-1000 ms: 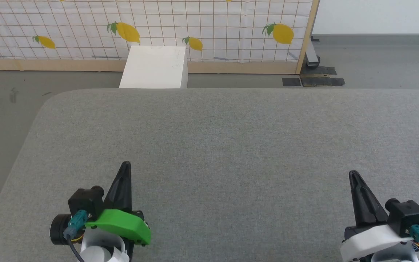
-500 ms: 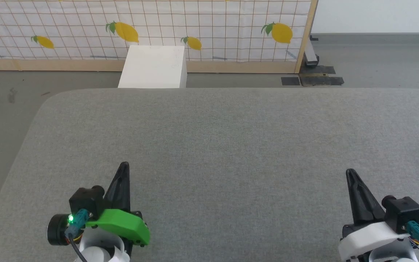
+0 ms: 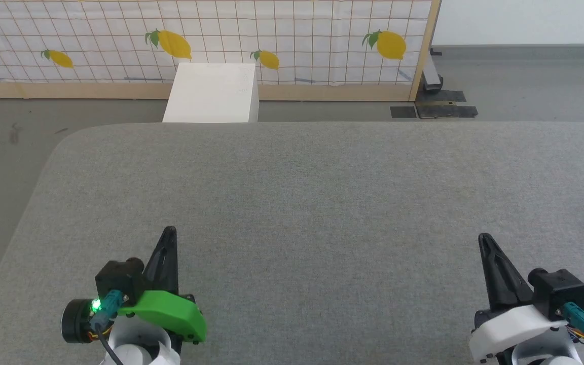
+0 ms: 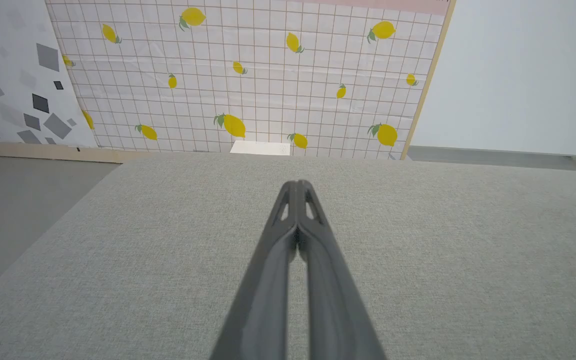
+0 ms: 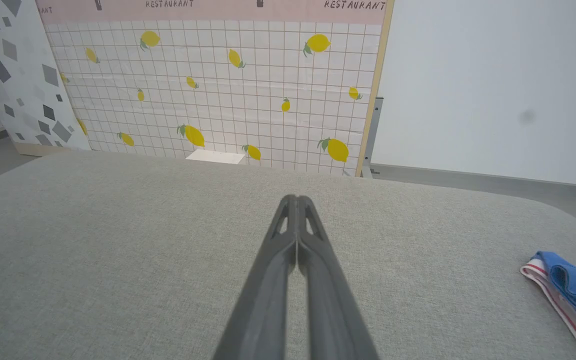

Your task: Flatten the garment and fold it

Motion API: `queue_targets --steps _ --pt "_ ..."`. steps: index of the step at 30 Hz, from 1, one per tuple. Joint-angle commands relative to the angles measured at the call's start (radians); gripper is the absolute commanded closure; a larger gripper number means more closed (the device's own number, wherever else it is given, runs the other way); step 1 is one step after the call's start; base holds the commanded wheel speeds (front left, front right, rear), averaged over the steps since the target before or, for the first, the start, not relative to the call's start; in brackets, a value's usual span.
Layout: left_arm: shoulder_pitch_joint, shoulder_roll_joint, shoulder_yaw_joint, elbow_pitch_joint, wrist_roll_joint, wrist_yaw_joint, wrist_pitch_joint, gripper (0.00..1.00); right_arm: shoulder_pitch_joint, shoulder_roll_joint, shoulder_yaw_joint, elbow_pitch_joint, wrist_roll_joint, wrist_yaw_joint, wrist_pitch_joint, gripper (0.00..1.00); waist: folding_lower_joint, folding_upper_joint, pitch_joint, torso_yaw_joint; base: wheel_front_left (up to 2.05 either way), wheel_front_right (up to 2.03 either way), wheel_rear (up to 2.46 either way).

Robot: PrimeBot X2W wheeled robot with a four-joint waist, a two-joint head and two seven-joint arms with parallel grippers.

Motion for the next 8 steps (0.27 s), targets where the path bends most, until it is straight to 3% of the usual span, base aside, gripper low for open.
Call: queue_targets --steps 1,8 --pt "0.015 -0.002 0.005 -0.007 0.020 0.007 0.005 1.00 -0.019 0.002 0.004 -0.006 -0.008 -0.001 0.005 1.00 0.0000 0.0034 0.000 0.000 0.00 0.00 0.00" --pt "0.018 -0.002 0.009 -0.019 0.035 0.012 0.019 1.00 -0.024 0.002 0.008 -0.009 -0.010 -0.001 0.019 1.00 0.0000 0.0037 0.001 -0.002 0.00 0.00 0.00"
